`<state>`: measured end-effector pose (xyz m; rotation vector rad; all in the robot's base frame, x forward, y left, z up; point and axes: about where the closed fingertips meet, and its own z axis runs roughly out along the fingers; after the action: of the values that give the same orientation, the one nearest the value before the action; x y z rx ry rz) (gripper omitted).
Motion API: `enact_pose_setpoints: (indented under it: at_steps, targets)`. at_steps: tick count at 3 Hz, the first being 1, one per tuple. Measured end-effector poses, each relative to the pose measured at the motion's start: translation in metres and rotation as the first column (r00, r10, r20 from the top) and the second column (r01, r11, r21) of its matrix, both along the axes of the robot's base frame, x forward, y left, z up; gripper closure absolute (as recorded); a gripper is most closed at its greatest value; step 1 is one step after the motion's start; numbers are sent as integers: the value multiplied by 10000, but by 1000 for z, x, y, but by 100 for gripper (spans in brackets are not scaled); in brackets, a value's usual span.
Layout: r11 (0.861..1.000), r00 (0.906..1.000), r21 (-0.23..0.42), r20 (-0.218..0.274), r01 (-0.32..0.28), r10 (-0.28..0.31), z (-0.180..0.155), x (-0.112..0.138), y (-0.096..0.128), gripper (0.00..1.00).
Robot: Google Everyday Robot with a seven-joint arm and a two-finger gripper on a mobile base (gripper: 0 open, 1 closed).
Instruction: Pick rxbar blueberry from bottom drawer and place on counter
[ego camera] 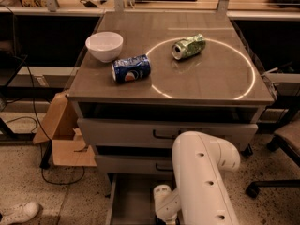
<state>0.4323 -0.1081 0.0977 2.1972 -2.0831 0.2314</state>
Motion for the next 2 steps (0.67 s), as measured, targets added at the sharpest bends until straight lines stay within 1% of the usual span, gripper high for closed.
enact_pose_setpoints:
  at_steps: [1, 2]
  targets:
    - [10000, 10000, -1, -2, 0, 0, 2, 0, 0, 100]
    - [10000, 10000, 0, -1, 1, -1, 2, 0, 0, 100]
